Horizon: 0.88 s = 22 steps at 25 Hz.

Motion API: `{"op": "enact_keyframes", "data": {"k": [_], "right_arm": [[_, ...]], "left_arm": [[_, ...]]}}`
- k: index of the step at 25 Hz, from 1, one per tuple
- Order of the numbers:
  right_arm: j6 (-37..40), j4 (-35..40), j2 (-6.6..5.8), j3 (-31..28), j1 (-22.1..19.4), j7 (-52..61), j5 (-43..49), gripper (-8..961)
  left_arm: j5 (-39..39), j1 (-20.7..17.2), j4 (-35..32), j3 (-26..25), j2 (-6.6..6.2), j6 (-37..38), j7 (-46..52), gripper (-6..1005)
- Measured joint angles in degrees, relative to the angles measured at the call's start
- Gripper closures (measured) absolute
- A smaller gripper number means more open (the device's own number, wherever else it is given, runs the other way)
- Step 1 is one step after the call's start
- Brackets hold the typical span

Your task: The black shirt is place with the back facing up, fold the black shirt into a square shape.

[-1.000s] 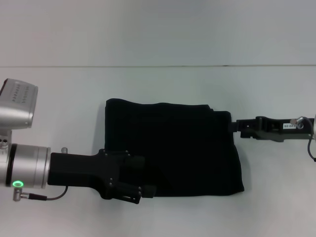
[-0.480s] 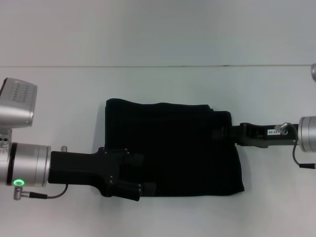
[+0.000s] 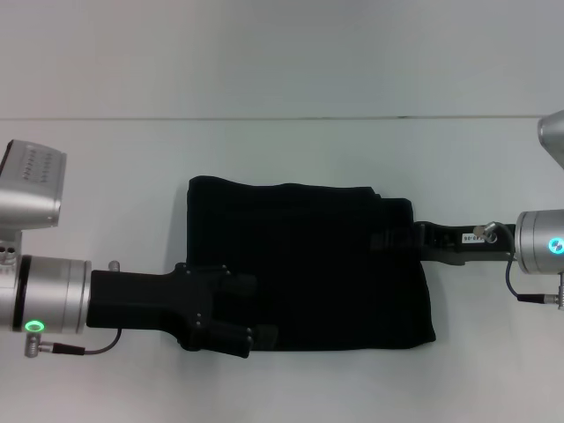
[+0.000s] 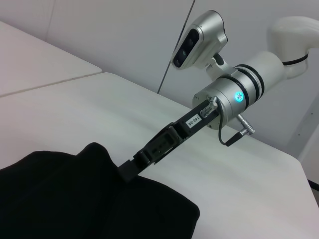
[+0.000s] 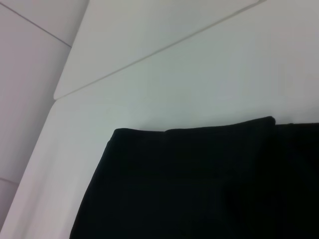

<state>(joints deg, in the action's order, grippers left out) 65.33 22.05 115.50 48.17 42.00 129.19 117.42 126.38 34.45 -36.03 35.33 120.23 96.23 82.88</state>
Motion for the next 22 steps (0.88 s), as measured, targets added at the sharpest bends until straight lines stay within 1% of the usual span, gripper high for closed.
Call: {"op": "enact_keyframes", "data": {"k": [5, 11, 13, 19, 22], "right_arm": [[-0.4, 0.0, 0.22, 0.0, 0.0, -0.7, 0.0, 406], [0.3, 0.0, 0.33, -0.2, -0.2, -3.2, -0.2, 619], [0.9, 0.3, 0.34, -0.5, -0.2, -4.1, -0.4, 856], [4.1, 2.6, 0.35, -1.8, -0.5, -4.7, -0.5, 887], [6.4, 3.1, 0.17, -3.8, -0.6, -5.2, -0.5, 888]], "left_arm": [[0.0, 0.0, 0.0, 0.0, 0.00, -0.1, 0.0, 51], [0.0, 0.0, 0.0, 0.0, 0.00, -0.1, 0.0, 51], [0.0, 0.0, 0.0, 0.0, 0.00, -0.1, 0.0, 51], [0.0, 0.0, 0.0, 0.0, -0.05, -0.1, 0.8, 51], [0.0, 0.0, 0.0, 0.0, -0.05, -0.1, 0.8, 51]]}}
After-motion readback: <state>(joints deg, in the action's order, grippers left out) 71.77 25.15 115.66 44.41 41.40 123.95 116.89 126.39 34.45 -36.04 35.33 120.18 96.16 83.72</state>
